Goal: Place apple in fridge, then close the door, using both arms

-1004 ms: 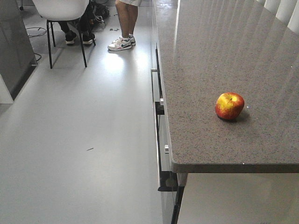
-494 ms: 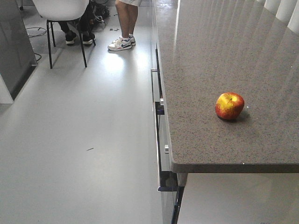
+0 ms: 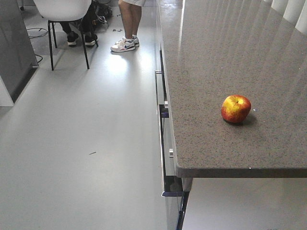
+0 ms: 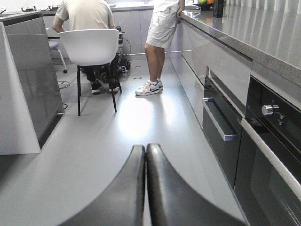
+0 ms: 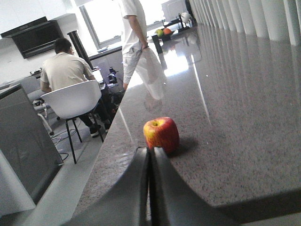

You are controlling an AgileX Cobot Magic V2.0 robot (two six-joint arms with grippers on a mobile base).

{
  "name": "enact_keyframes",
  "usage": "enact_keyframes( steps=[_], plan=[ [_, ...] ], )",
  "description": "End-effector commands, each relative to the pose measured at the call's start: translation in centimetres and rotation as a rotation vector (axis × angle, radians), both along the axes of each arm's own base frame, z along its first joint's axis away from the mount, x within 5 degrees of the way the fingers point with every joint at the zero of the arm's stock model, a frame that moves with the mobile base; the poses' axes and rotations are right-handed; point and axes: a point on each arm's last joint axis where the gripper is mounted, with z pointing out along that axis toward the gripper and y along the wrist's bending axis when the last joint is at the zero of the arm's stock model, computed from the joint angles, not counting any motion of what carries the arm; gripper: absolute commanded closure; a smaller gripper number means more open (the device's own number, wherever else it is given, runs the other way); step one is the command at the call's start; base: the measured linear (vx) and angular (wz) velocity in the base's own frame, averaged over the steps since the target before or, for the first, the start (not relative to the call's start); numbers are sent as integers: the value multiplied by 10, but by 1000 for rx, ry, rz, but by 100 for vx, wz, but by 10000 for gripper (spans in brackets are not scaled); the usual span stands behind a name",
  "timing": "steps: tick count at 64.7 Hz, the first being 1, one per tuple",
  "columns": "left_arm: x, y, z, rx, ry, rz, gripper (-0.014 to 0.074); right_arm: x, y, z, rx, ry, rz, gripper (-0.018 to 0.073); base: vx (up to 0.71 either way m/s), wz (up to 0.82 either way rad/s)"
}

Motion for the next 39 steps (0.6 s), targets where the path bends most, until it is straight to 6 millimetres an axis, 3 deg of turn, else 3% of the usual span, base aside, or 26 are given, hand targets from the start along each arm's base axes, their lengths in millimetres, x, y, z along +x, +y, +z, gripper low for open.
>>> enact_keyframes(
  steps=[1,9,15,22,39],
  plan=[
    [-1,-1,13,-8,-101,-9,602,-11,2,40,-87,-54,15,565,0,0],
    [-1,-1,13,-8,-101,-9,602,-17,5,70,-58,-84,45,561,0,0],
    [-1,-1,13,-8,-101,-9,602,-18,6,78,-57,-108,45,541,0,0],
    [-1,-1,13,-8,-101,-9,602,-17,7,78,-85,-73,59,449,0,0],
    [-1,-1,13,-8,-101,-9,602,-10,13,94,-174,-19,137,-123,0,0]
  ],
)
